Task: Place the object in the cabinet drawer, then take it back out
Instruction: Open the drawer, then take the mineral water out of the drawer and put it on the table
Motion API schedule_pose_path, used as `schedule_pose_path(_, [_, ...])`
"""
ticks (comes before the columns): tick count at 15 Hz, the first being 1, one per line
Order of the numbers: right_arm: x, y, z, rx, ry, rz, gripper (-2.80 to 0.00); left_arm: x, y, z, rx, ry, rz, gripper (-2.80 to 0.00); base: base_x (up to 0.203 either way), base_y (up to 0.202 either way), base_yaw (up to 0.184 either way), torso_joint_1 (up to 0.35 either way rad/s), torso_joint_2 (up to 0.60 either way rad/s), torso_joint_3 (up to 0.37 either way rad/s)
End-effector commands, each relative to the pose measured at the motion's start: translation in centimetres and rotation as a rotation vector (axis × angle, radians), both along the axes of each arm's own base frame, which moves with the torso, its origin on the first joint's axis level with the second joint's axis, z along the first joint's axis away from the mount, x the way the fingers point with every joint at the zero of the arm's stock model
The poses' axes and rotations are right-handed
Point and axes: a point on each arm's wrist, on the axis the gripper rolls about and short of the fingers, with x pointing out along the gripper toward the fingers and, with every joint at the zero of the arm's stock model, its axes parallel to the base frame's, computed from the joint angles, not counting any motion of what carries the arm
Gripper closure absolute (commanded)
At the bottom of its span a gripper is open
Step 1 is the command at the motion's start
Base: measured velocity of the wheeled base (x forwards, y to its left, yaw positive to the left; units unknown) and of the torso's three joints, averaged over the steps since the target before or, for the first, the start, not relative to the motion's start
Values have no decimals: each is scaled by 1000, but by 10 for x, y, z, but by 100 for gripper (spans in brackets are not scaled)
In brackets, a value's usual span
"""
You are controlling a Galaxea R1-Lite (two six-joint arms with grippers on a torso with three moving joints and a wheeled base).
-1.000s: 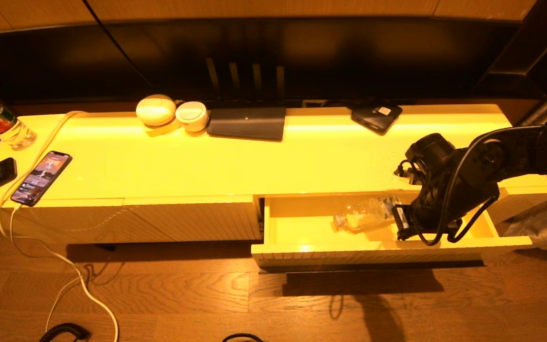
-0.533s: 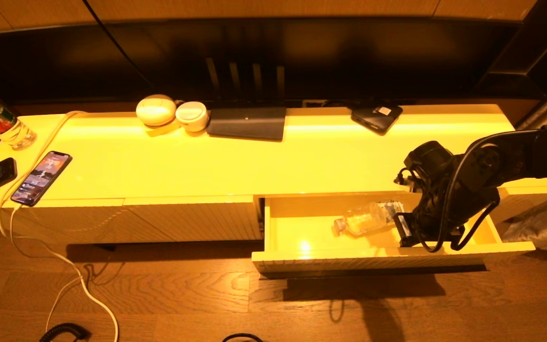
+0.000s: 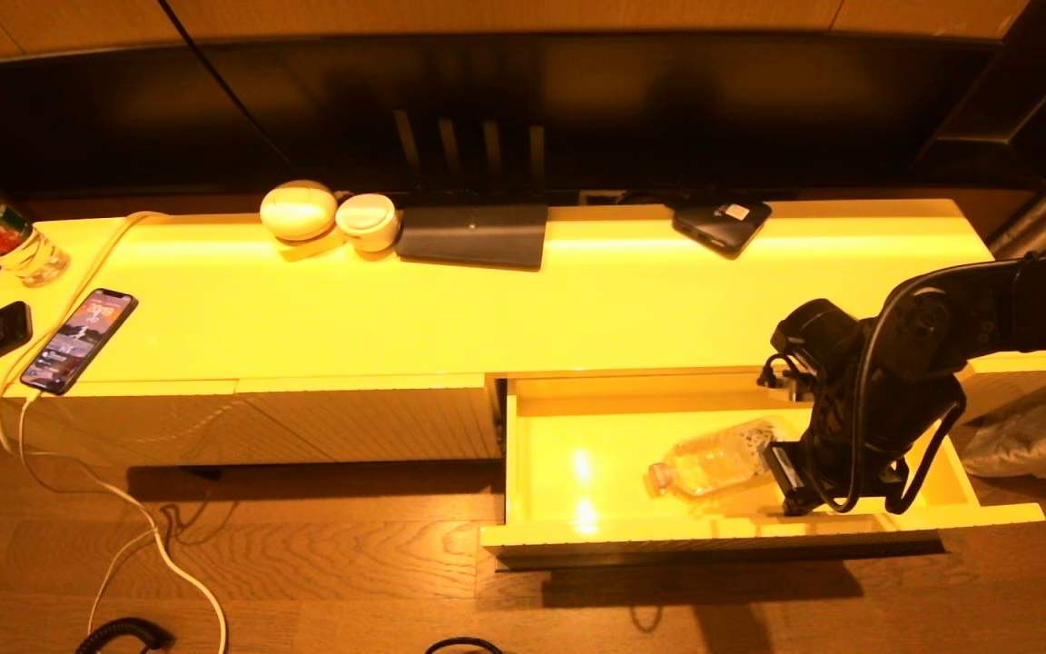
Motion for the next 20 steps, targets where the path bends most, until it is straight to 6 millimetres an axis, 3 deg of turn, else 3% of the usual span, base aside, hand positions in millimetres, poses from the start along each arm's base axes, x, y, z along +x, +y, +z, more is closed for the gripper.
schedule_pose_path(1, [-6,-1,0,-10,43,1,0,0,0,0,0,1,1,0,0,0,0,0,0,0])
schedule_pose_path(9, [-26,-1,-14,-16,158,17,0,0,0,-1,0,2,1,0,0,0,0,0,0,0])
schedule_pose_path(15, [-66,-13,25,2,42,44,0,0,0,-1,0,3,1,0,0,0,0,0,0,0])
schedule_pose_path(18, [-106,-26,56,-10,-90,220,0,0,0,-1,0,3,1,0,0,0,0,0,0,0])
schedule_pose_path(20, [-127,-32,65,-56,-149,388,0,0,0,-1,0,3,1,0,0,0,0,0,0,0])
